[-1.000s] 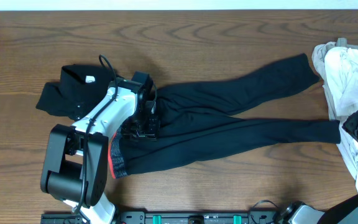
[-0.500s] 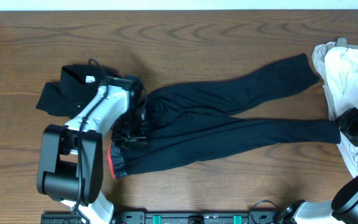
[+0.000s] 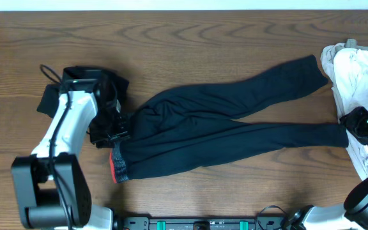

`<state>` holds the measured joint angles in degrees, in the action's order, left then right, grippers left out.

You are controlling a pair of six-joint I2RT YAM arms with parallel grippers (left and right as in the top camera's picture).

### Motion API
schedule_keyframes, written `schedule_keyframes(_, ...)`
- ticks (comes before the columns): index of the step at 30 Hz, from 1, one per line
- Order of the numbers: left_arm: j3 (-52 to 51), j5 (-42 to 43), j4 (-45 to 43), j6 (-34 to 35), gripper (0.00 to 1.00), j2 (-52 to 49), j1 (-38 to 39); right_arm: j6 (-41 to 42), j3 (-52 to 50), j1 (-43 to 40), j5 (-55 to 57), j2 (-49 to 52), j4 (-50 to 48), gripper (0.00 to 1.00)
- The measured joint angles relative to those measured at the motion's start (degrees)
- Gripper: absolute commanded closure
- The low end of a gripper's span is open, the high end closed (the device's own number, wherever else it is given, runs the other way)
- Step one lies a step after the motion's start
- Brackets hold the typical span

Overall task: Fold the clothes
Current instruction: 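Grasp the red-grey waistband with the left gripper at left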

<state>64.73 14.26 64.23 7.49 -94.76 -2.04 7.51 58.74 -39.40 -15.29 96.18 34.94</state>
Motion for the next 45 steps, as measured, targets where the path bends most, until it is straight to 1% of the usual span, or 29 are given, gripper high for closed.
schedule_keyframes(2,0.00,0.00,-0.31,0.00,0.43,1.05,-0.33,-0.31,-0.02,0.07,-0.15,1.46,0.09,0.61)
schedule_keyframes(6,0.00,0.02,-0.48,0.00,0.43,2.23,-0.44,-0.52,-0.02,0.37,-0.42,2.16,-0.22,0.81)
schedule_keyframes(9,0.00,0.02,-0.13,0.00,0.43,2.32,-0.44,-0.76,-0.02,0.37,-1.05,2.16,-0.61,0.99)
schedule_keyframes(12,0.00,0.02,0.72,0.00,0.43,2.32,-0.44,-0.55,-0.02,0.35,-2.69,2.16,-0.79,0.99)
schedule_keyframes(17,0.00,0.02,3.23,0.22,0.43,2.32,-0.44,-0.55,0.02,0.07,-6.08,1.27,-0.70,0.99)
schedule_keyframes(23,-0.11,1.57,5.86,1.49,0.43,2.32,-0.44,-0.55,0.22,-0.39,-4.24,-6.05,0.90,0.98)
schedule_keyframes(24,-0.50,2.40,5.84,1.55,0.43,2.32,-0.44,-0.55,0.37,-0.39,-3.52,-7.65,1.40,0.94)
schedule_keyframes(27,-2.82,3.98,4.50,1.81,0.43,2.40,-0.44,-0.15,0.72,-0.39,-2.49,-9.70,2.05,0.73)
schedule_keyframes(28,-4.13,4.35,3.50,2.19,0.43,2.43,-0.44,-0.57,0.79,-0.39,-2.29,-9.90,2.16,0.63)
schedule_keyframes(29,-5.22,4.70,2.56,2.80,0.43,2.43,-0.44,-0.39,0.79,-0.39,-2.10,-9.90,2.43,0.60)
schedule_keyframes(33,-10.51,5.53,-1.44,5.90,0.44,2.43,-0.44,-0.35,0.79,-0.39,-1.60,-9.88,3.17,0.58)
schedule_keyframes(38,-15.50,5.46,-5.53,7.80,0.44,2.43,-0.44,-0.37,0.79,-0.39,-1.57,-9.88,3.43,0.58)
schedule_keyframes(39,-16.00,5.22,-6.34,7.98,0.41,2.43,-0.44,-0.37,0.79,-0.39,-1.55,-9.88,3.45,0.57)
schedule_keyframes(41,-16.59,4.98,-9.27,8.39,0.39,2.43,-0.44,-0.35,0.79,-0.39,-1.55,-9.88,3.50,0.57)
schedule_keyframes(45,-16.61,4.66,-18.47,8.79,0.38,2.43,-0.44,-0.11,0.79,-0.39,-1.51,-9.88,4.04,0.56)
